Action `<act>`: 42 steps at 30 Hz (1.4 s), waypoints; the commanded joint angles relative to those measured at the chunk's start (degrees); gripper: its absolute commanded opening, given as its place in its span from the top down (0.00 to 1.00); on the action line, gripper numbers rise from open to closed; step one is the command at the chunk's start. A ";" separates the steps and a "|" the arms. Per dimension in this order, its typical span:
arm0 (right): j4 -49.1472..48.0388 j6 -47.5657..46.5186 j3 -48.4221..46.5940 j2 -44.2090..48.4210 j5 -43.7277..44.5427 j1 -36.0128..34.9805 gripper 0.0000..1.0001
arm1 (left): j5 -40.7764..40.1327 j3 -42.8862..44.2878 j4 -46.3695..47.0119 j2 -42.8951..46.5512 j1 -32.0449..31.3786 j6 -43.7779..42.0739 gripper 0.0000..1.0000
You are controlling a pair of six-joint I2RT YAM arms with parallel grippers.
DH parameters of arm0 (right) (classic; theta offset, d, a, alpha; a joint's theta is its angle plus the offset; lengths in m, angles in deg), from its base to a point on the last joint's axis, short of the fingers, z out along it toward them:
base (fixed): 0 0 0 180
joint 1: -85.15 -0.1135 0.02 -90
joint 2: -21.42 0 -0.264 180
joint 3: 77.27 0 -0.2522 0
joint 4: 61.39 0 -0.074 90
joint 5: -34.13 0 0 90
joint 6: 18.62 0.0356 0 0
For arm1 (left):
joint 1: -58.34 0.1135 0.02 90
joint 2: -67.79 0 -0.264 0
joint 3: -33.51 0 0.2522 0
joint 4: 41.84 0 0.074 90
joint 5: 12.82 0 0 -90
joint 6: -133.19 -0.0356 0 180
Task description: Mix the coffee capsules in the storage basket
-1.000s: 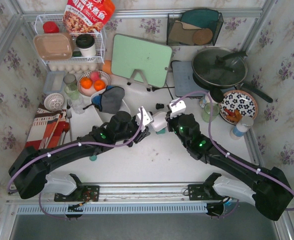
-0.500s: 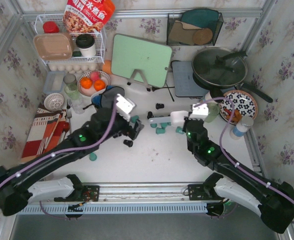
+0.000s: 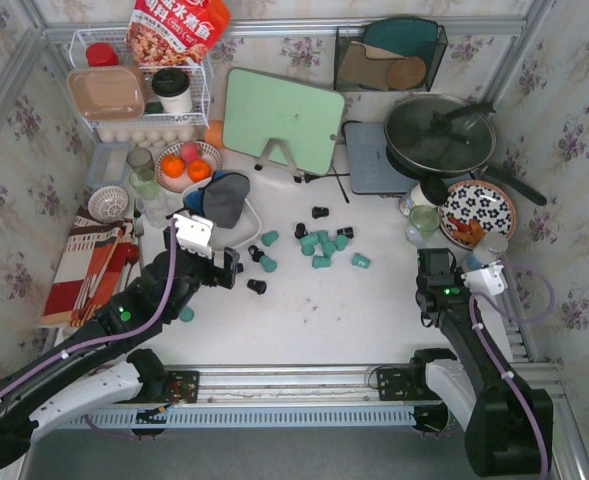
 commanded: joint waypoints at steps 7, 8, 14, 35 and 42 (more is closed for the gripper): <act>14.90 20.17 -4.59 -13.33 -6.07 11.12 1.00 | -2.93 -0.46 2.30 1.10 0.05 1.24 0.00; 14.97 20.22 -4.59 -13.81 -6.77 12.11 1.00 | -3.14 -0.74 2.46 1.35 0.03 1.27 0.00; 10.06 17.08 -3.00 -13.21 -9.34 14.99 0.73 | -3.61 -1.25 3.06 1.88 -0.02 1.09 0.00; 5.21 -16.75 -13.21 1.72 -3.07 14.31 0.00 | -7.12 -1.67 3.88 -0.50 0.07 1.70 0.00; -12.20 -38.64 -8.84 15.70 -23.54 13.01 0.00 | -11.66 -4.73 7.66 -0.35 0.74 3.32 0.00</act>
